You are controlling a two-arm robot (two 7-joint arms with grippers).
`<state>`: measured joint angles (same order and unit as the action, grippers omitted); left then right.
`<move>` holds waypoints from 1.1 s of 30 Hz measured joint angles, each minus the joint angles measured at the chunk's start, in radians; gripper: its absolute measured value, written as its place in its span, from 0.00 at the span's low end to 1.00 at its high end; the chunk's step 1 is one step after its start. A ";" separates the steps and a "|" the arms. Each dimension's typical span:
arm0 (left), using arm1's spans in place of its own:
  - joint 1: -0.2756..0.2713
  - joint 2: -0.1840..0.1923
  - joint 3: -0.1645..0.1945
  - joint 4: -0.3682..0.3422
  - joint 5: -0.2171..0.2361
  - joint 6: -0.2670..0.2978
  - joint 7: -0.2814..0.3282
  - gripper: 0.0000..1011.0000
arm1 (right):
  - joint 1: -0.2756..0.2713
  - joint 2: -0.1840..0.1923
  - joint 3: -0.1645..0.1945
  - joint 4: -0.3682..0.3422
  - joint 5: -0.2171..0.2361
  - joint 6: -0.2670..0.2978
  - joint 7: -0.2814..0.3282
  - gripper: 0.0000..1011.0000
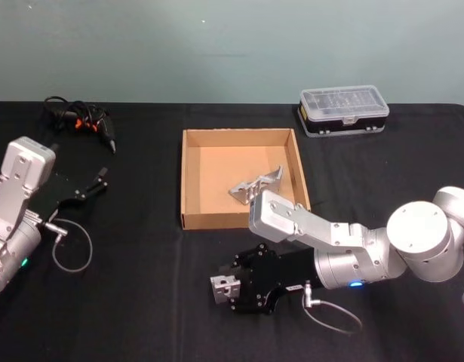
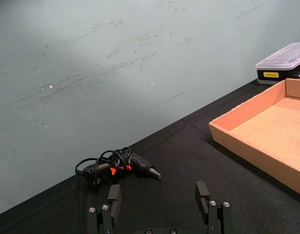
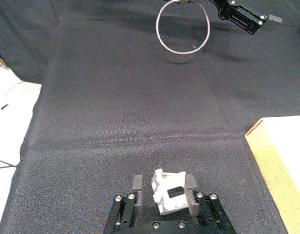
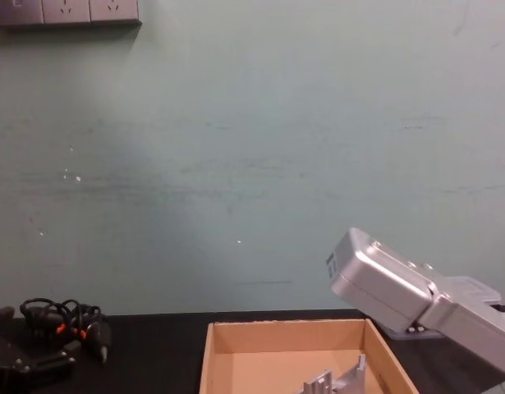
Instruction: Use one hand to pick up the angle iron from the table and place it into the box.
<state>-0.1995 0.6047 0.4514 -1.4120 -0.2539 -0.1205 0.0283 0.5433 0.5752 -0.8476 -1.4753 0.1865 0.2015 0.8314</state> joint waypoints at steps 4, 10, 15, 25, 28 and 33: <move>0.000 0.000 0.000 0.000 0.000 0.000 0.000 0.99 | -0.002 -0.001 0.000 0.000 -0.002 -0.002 0.001 0.42; 0.000 0.000 0.000 0.000 0.000 0.000 0.000 0.99 | -0.006 -0.001 0.000 0.000 -0.004 -0.005 0.001 0.22; 0.000 0.000 0.000 0.000 0.000 0.000 0.000 0.99 | -0.008 0.000 0.001 -0.001 -0.005 -0.007 0.001 0.09; 0.000 0.000 0.000 0.000 0.000 0.000 0.000 0.99 | -0.030 0.010 0.037 -0.040 0.018 -0.006 -0.025 0.08; 0.000 0.000 0.000 0.000 0.000 0.000 0.000 0.99 | -0.043 0.015 0.063 -0.066 0.040 -0.005 -0.047 0.08; 0.000 0.000 0.000 0.000 0.000 0.000 0.000 0.99 | -0.072 0.021 0.118 -0.110 0.083 -0.001 -0.100 0.08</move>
<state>-0.1996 0.6047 0.4514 -1.4120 -0.2539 -0.1205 0.0283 0.4718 0.5963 -0.7294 -1.5856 0.2693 0.2005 0.7310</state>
